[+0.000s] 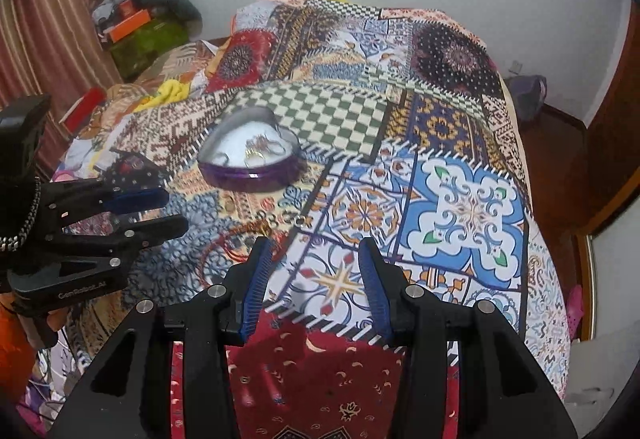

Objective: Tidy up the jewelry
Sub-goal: 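Grasp a gold ring with the left tool while the right tool grasps a small silver ring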

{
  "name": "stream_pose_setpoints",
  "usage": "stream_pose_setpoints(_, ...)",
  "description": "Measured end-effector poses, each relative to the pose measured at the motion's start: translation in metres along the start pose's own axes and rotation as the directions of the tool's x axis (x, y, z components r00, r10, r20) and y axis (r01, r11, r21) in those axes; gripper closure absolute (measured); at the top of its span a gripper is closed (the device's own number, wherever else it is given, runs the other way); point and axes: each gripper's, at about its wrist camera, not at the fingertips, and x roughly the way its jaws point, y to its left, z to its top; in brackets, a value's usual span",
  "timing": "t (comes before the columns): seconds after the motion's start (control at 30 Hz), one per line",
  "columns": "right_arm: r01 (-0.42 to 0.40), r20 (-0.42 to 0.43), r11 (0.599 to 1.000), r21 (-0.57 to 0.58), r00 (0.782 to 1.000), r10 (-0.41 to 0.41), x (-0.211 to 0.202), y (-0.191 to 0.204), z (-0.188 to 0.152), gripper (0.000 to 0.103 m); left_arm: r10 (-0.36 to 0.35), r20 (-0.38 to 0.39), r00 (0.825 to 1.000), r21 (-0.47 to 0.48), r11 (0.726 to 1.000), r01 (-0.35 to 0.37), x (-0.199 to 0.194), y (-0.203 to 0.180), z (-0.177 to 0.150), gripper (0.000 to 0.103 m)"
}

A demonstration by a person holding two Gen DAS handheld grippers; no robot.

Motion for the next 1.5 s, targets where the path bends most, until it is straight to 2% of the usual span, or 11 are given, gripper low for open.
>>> stream_pose_setpoints(0.17, -0.003, -0.034, 1.000, 0.011, 0.999, 0.003, 0.017, -0.007, -0.004, 0.062, -0.005, -0.028, 1.000, -0.014, 1.000, 0.004, 0.018, 0.004, 0.002, 0.066)
stream_pose_setpoints(0.37, -0.016, -0.068, 0.999, 0.040, 0.998, 0.018, 0.036, -0.018, -0.002, 0.062, -0.034, -0.018, 0.999, -0.038, 0.999, 0.033, 0.030, 0.008, 0.012, 0.066)
stream_pose_setpoints(0.57, -0.003, -0.096, 1.000, -0.026, 0.995, 0.000, 0.052, -0.012, 0.004, 0.062, -0.034, -0.009, 0.999, -0.029, 0.999, 0.034, 0.040, 0.007, 0.016, 0.066)
stream_pose_setpoints(0.9, -0.040, -0.111, 0.994, -0.101, 0.993, 0.029, 0.073, 0.000, 0.016, 0.062, -0.048, -0.002, 0.999, -0.028, 0.998, 0.048, 0.046, 0.012, 0.016, 0.066)
stream_pose_setpoints(1.13, -0.039, -0.082, 0.990, -0.136, 0.996, 0.028, 0.078, 0.007, 0.016, 0.062, -0.041, 0.008, 0.999, -0.026, 0.999, 0.041, 0.046, 0.012, 0.015, 0.070)
stream_pose_setpoints(1.33, -0.047, -0.077, 0.988, -0.147, 0.996, 0.035, 0.081, 0.010, 0.015, 0.078, -0.041, 0.010, 0.999, -0.041, 0.998, 0.041, 0.046, 0.016, 0.014, 0.082)
stream_pose_setpoints(1.5, -0.050, -0.077, 0.987, -0.153, 0.996, 0.039, 0.082, 0.012, 0.015, 0.092, -0.022, 0.015, 1.000, -0.023, 0.999, 0.022, 0.045, 0.013, 0.014, 0.082)
